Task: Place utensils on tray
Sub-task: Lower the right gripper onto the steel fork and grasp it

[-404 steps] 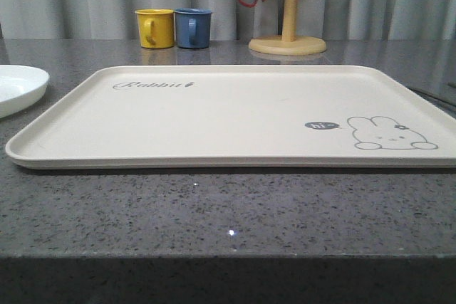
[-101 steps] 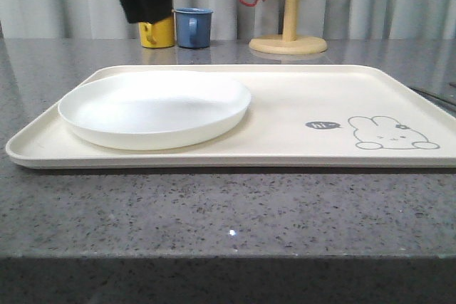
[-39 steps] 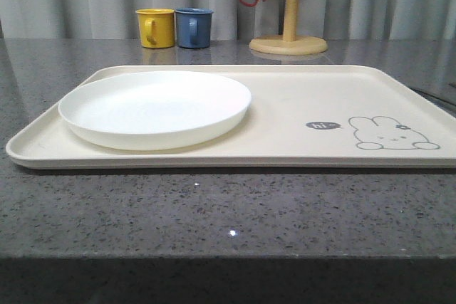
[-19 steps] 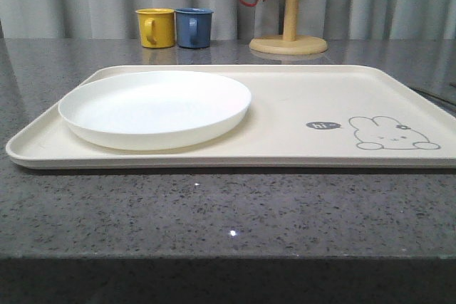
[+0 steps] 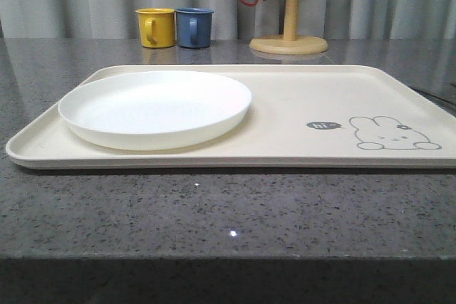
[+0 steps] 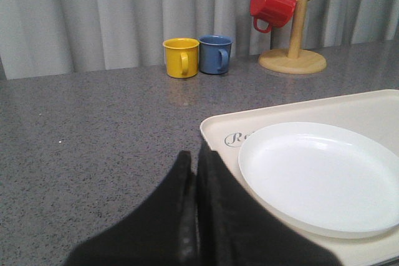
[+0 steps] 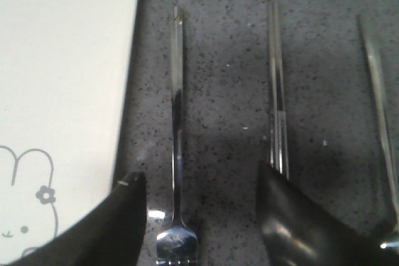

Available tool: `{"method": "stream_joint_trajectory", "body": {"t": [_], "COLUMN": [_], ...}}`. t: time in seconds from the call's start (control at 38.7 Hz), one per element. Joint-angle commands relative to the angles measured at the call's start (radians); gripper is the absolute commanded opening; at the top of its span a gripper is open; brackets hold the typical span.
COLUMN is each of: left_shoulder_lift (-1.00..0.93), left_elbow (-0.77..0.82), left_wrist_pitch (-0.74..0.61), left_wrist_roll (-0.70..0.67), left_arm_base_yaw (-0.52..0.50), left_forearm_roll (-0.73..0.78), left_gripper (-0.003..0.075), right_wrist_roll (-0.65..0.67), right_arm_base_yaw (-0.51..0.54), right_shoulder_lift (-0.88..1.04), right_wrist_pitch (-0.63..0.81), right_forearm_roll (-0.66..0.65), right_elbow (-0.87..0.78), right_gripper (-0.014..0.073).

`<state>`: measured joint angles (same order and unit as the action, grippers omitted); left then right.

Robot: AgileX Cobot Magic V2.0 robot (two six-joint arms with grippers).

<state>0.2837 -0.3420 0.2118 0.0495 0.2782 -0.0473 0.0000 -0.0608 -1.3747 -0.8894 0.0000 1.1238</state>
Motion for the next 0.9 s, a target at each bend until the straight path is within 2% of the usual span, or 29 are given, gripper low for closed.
{"method": "stream_joint_trajectory", "body": {"t": [0.0,0.18,0.52,0.75,0.88], "left_shoulder_lift": [0.007,0.007,0.007,0.007,0.007], "left_elbow": [-0.026,-0.026,-0.026,-0.026,-0.026], "left_wrist_pitch": [-0.084,-0.084,-0.086,-0.086,-0.086], "left_wrist_roll": [-0.010,-0.010,-0.010,-0.010,-0.010], "left_arm_base_yaw": [-0.002,-0.002,-0.002,-0.002,-0.002], "left_forearm_roll": [-0.008,-0.008,-0.008,-0.008,-0.008], "left_gripper": [-0.0018,-0.0018,-0.0018,-0.0018,-0.0018], "right_wrist_roll": [-0.039,-0.062,-0.076,-0.076,-0.076], "right_arm_base_yaw": [-0.007,-0.007,-0.007,-0.009,-0.009], "right_shoulder_lift": [-0.035,-0.123,-0.219,-0.238,-0.245], "right_wrist_pitch": [-0.009,-0.054,-0.049,-0.053,-0.071], "right_forearm_roll": [-0.007,-0.006,0.007,0.012,0.015], "right_elbow": [0.071,0.126,0.127,0.127,0.127], "right_gripper": [0.0412,0.0411,0.0391,0.0247,0.0080]}}
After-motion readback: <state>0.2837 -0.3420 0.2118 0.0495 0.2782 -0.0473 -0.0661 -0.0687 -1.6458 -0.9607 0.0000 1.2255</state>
